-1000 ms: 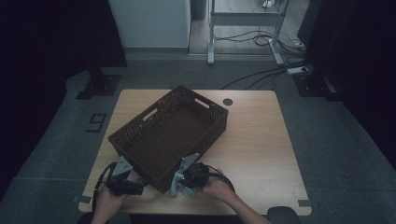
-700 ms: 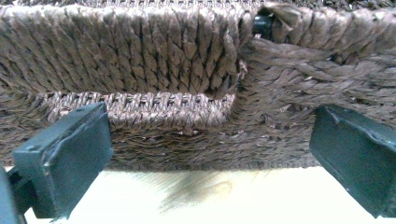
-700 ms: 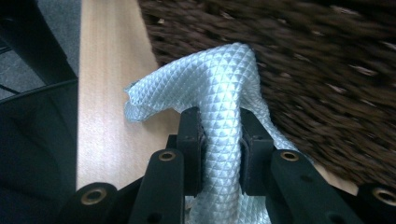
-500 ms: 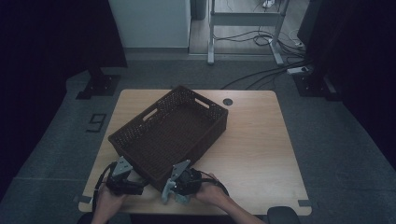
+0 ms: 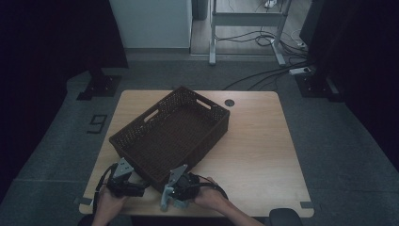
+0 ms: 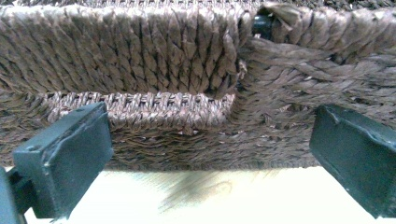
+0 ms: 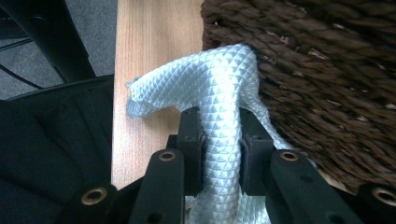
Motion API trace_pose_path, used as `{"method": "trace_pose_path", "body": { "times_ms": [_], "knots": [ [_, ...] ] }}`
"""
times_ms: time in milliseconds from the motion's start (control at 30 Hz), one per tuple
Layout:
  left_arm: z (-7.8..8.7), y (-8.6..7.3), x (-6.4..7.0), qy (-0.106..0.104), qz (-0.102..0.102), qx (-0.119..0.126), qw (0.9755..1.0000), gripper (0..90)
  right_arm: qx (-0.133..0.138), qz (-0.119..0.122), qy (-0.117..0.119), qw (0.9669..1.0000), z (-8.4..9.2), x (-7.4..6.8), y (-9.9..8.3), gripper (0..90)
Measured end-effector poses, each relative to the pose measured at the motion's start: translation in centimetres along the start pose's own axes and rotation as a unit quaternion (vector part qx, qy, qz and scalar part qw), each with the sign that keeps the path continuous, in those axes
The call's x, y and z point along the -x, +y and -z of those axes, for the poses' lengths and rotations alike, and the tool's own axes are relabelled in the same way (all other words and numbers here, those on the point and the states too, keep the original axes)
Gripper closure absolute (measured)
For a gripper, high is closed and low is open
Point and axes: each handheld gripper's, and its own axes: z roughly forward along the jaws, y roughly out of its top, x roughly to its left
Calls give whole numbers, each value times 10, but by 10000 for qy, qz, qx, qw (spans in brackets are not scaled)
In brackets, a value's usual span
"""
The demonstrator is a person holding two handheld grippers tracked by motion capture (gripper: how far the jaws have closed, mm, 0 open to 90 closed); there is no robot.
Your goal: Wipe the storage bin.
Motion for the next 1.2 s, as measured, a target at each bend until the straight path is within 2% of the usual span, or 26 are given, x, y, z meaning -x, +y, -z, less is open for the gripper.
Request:
{"method": "trace_pose_path", "body": {
  "times_ms": [333, 633, 933, 1200],
  "knots": [
    [0, 0, 0, 1, 4, 6, 10000, 0, 13, 17, -45, 10000, 13, 1, -1, 743],
    [0, 0, 0, 3, 0, 4, 10000, 0, 232, -110, -151, 9996, 41, 7, -5, 742],
    [0, 0, 0, 10, 1, -3, 10000, 0, 387, -310, -541, 9973, 77, 26, -9, 741],
    [0, 0, 0, 14, -17, 2, 10000, 0, 387, -427, -771, 9954, 97, 39, -14, 741]
  ]
}}
